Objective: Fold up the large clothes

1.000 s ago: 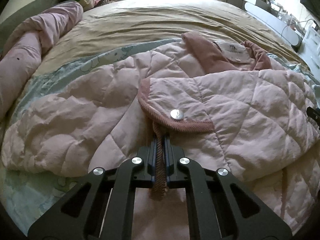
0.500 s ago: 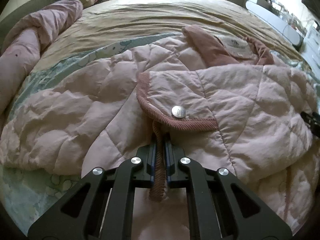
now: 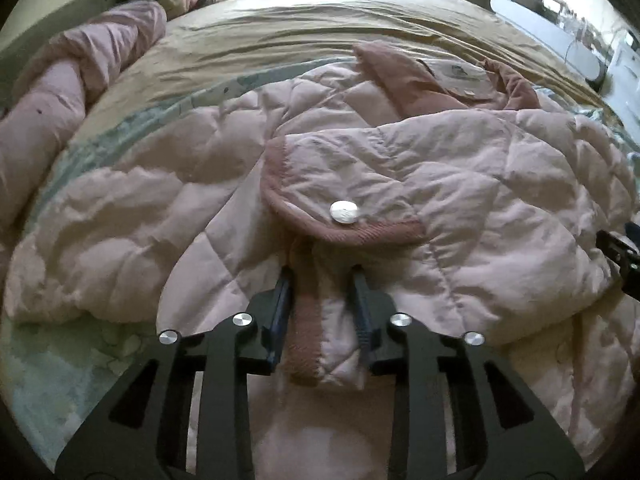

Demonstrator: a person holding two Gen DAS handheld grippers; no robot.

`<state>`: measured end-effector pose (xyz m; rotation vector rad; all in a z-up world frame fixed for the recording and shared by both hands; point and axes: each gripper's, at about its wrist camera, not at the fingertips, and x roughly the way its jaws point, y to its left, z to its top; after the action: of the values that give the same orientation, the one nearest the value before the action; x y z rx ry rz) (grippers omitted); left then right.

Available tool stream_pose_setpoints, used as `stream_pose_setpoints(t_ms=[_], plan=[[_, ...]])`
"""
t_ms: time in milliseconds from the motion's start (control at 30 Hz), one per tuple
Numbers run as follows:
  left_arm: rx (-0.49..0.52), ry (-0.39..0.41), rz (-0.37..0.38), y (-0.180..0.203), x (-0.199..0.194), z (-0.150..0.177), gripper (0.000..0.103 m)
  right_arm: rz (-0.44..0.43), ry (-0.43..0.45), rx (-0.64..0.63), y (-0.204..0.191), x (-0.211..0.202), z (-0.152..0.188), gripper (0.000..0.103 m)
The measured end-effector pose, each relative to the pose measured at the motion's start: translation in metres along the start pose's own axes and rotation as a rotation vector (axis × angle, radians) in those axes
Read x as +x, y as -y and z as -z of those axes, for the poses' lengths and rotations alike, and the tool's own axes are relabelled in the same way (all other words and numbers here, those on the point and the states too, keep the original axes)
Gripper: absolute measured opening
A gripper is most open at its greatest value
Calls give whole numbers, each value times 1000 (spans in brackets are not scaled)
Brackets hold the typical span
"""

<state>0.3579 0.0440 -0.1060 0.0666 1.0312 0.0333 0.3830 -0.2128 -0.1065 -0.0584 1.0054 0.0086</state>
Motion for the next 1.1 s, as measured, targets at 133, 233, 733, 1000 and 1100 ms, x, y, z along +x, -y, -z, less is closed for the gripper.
stream_pose_setpoints(t_ms=[133,233,733,1000,1100], plan=[[-13,34,12,-10,-21,-2,27,-25,22,19,1,-16,1,95],[-12,67,13,-14,-41,-6,47,-32,62,18,-6,-35,1,95],[-118,120,36,-69,-95,4,94,-94,197,-28,-62,-118,-6,99],[-185,132,-4,-117,-108,18,94,-131,243,-95,-116,-144,-11,99],[-206,139,-19,-134,-111,23,94,-140,251,-123,-137,-148,-12,99]])
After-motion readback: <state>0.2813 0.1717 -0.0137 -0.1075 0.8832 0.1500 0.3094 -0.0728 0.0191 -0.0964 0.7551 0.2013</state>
